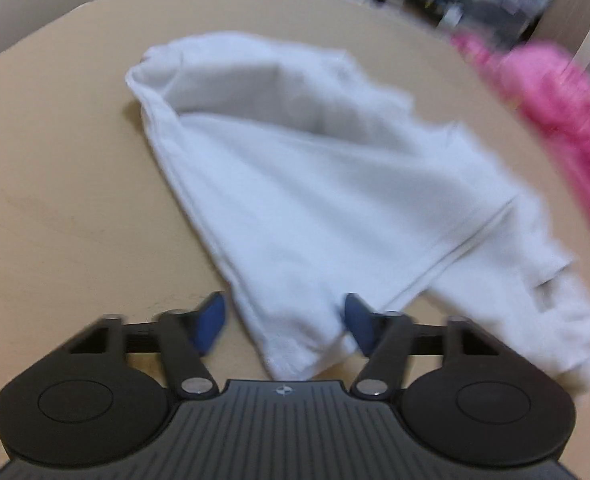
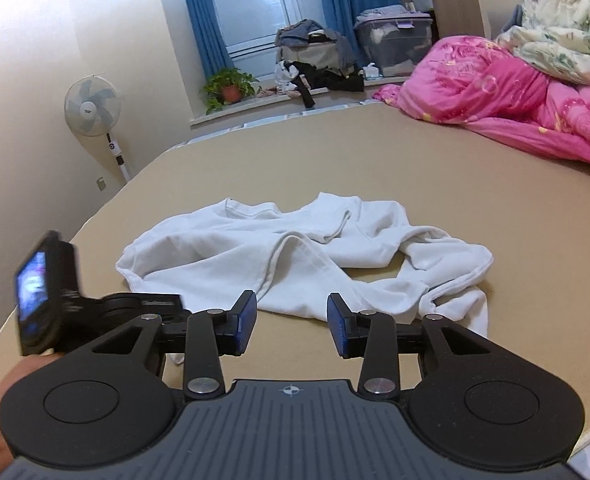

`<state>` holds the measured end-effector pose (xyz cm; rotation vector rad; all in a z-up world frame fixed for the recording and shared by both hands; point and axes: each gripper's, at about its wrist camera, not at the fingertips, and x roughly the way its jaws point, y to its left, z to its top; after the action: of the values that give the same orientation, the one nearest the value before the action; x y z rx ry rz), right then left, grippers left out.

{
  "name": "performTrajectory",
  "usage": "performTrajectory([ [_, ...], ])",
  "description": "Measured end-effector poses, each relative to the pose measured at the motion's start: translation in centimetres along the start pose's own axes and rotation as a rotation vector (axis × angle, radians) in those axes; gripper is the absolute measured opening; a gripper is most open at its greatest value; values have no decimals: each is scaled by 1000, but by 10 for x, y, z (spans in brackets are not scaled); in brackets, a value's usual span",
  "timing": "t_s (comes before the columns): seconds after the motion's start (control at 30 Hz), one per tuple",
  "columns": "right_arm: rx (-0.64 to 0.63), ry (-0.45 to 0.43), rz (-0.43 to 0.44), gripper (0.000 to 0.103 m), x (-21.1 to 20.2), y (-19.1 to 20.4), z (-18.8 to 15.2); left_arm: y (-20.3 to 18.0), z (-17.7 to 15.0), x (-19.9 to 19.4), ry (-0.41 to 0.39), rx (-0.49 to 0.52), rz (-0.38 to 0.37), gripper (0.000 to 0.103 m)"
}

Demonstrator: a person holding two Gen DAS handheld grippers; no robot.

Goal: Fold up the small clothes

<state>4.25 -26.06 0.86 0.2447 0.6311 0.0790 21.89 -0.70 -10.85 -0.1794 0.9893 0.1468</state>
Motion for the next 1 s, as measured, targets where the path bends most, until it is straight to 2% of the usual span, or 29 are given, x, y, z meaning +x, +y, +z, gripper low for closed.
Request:
performTrajectory([
  [0.03, 2, -3, -8, 41, 1, -2, 0, -6, -1, 0, -17, 67, 54, 34],
  [0.07, 8, -2, -14, 41, 2, -4, 0, -10, -2, -2, -25, 121, 65, 9],
  [0.17, 46, -2, -36, 41, 3, -14, 2, 1, -4, -27, -34, 199, 41, 8],
  [0.23, 71, -9, -53, 41, 1, -21, 3, 27, -11, -57, -59, 231, 34, 8],
  [0.4, 123, -27, -81, 41, -8, -34, 4, 107, -32, -119, -14, 274, 50, 7],
  [0.5, 159, -40, -100, 41, -13, -45, 6, 147, -46, -141, 2, 288, 51, 7],
  [0.53, 175, -49, -104, 41, -13, -50, 7, 160, -48, -149, 11, 263, 42, 7],
  [0.63, 192, -22, -121, 41, -5, -60, 11, 180, -56, -155, -1, 279, -11, 7],
  [0.7, 156, 2, -121, 41, 9, -62, 16, 184, -61, -147, 49, 298, -68, 8],
  [0.77, 92, 46, -119, 41, 32, -61, 22, 184, -63, -140, 66, 313, -90, 11],
  [0.83, 72, 114, -104, 41, 57, -63, 23, 184, -59, -132, 47, 312, -98, 21],
  [0.9, 81, 190, -107, 41, 85, -67, 23, 185, -53, -124, 36, 289, -141, 47],
  [1.0, 62, 257, -105, 41, 117, -65, 20, 182, -47, -108, 64, 272, -166, 50],
])
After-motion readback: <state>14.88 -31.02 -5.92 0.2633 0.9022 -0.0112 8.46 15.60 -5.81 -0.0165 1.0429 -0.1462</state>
